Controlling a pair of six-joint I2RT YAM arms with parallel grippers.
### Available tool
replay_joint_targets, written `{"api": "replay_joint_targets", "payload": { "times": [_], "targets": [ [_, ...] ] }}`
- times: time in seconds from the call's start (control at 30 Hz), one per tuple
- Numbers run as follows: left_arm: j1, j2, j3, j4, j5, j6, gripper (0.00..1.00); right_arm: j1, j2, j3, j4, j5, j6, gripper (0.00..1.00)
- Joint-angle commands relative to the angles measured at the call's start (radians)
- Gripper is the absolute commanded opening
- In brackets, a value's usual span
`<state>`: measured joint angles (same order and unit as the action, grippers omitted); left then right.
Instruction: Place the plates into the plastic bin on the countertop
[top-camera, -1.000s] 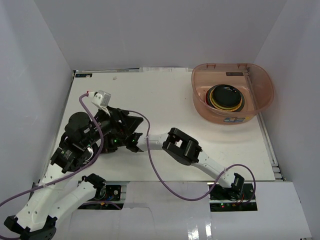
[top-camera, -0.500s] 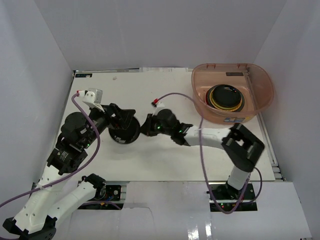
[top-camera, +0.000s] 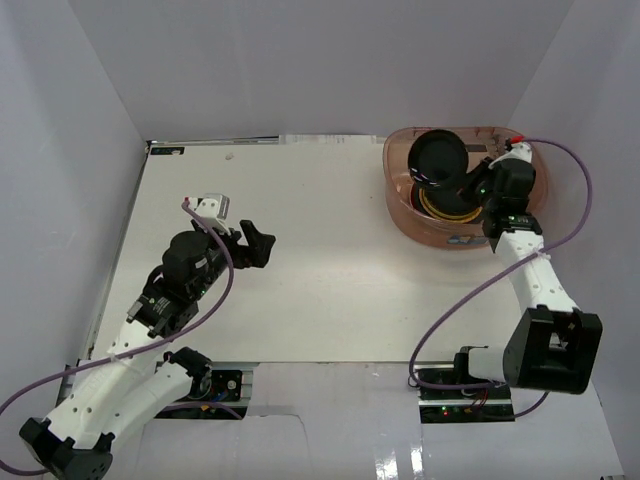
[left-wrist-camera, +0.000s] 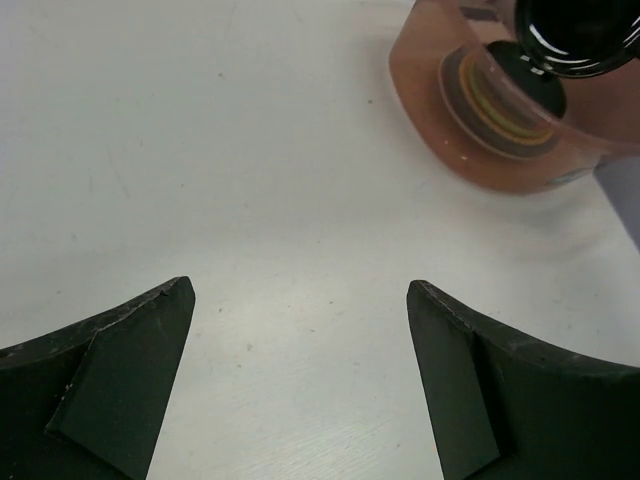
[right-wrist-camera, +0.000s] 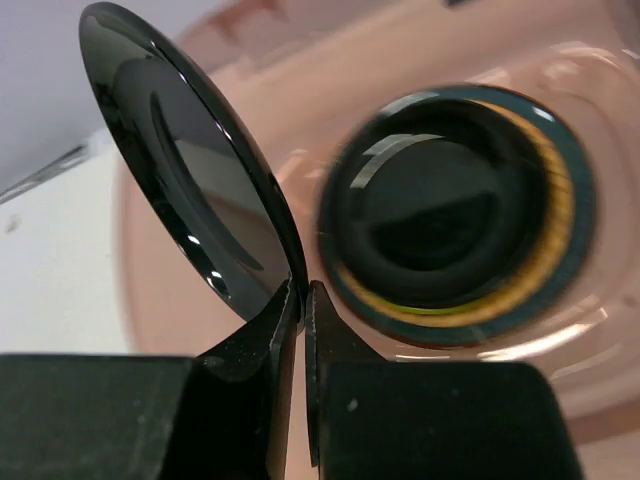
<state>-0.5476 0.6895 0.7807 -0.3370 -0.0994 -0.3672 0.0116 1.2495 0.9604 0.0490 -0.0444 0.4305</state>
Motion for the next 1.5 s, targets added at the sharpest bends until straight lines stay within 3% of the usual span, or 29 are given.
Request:
{"api": "replay_joint_targets", "payload": {
  "times": [0.0,0.13,0.33,0.5,0.57,0.63,0.8,0.97,1.0,1.03,1.17,1.3,1.47],
  "targets": [
    [-0.005,0.015,-0.024,0.024,-0.029,0.033,0.98,-0.142,0.108,0.054,-0.095,-0.189,-0.039,0.08],
    [-0.005,-0.008,-0.032,0.030,-0.028,0.027,0.98,-0.234,0.212,0.099,-0.093,-0.224,-0.015,0.08],
    [-0.003,-0.013,-0.038,0.035,0.007,0.030,0.98,-0.260,0.329,0.184,-0.097,-0.250,0.028,0.09],
    [-0.005,-0.019,-0.041,0.038,0.013,0.030,0.98,-0.266,0.378,0.224,-0.106,-0.190,0.062,0.26],
    [-0.006,-0.018,-0.040,0.039,0.013,0.030,0.98,-0.269,0.380,0.231,-0.113,-0.180,0.070,0.44],
    [-0.006,-0.016,-0.043,0.038,0.012,0.030,0.98,-0.269,0.357,0.222,-0.117,-0.157,0.071,0.52],
    [-0.005,0.008,-0.040,0.039,0.018,0.027,0.98,-0.268,0.141,0.111,0.055,-0.155,0.117,0.56],
    [-0.006,0.016,-0.032,0.050,0.043,0.016,0.98,-0.193,-0.062,0.120,0.045,-0.265,0.114,0.62],
    [-0.006,0.002,-0.035,0.058,0.046,0.014,0.98,-0.123,-0.108,0.068,0.072,-0.255,0.113,0.71],
    [-0.006,-0.007,-0.037,0.062,0.052,0.014,0.98,-0.084,-0.207,0.036,0.092,-0.249,0.097,0.90],
    [-0.005,-0.054,-0.003,0.090,0.096,-0.002,0.98,0.050,-0.430,-0.109,0.161,-0.291,0.126,0.90],
    [-0.005,-0.097,0.067,0.110,0.098,-0.013,0.98,0.051,-0.638,-0.132,0.097,-0.341,0.094,0.90],
    [-0.006,-0.142,0.072,0.168,0.089,-0.009,0.98,0.051,-0.817,-0.155,0.018,-0.227,0.018,0.90]
  ]
}}
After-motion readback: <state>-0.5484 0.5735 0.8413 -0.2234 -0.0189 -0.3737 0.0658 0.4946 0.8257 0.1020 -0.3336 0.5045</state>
